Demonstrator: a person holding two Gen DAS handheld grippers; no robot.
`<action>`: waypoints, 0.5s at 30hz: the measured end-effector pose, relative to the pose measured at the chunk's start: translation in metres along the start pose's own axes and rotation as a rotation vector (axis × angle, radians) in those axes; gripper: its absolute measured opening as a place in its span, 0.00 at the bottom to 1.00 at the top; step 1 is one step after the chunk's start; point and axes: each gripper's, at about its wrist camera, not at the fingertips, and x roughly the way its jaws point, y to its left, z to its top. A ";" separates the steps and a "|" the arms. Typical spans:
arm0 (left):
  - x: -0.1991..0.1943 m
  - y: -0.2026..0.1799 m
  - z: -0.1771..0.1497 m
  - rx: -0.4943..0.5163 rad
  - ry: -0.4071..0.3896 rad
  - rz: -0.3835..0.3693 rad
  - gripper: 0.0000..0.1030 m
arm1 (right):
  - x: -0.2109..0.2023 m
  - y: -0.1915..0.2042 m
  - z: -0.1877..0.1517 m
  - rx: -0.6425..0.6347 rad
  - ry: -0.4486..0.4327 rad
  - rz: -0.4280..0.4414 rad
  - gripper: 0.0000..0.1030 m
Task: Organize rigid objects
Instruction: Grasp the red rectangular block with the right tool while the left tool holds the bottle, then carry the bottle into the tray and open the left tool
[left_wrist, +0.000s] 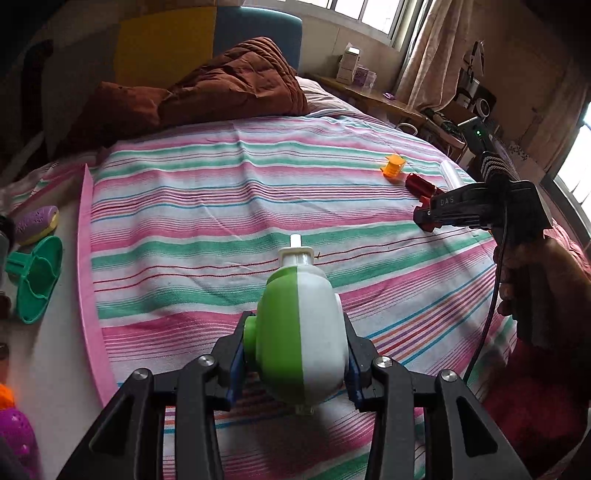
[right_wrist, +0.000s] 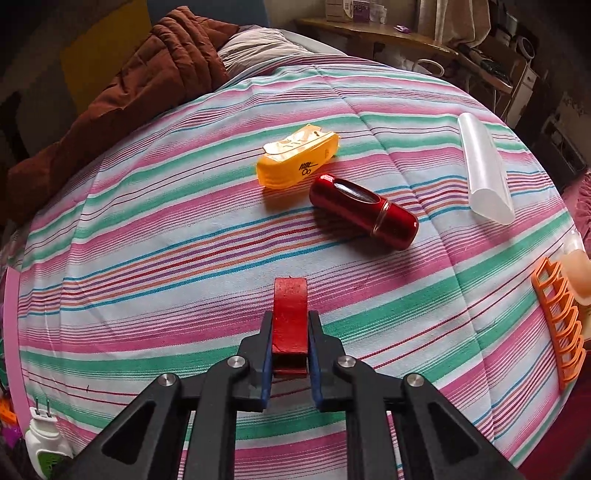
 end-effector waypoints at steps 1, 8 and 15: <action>-0.004 0.000 0.001 0.002 -0.010 0.005 0.42 | 0.000 0.002 0.000 -0.012 0.000 -0.010 0.14; -0.034 0.006 0.003 -0.011 -0.065 0.034 0.42 | -0.001 0.008 0.000 -0.060 -0.006 -0.048 0.14; -0.059 0.016 -0.003 -0.009 -0.098 0.102 0.42 | 0.001 0.016 0.000 -0.084 -0.012 -0.068 0.14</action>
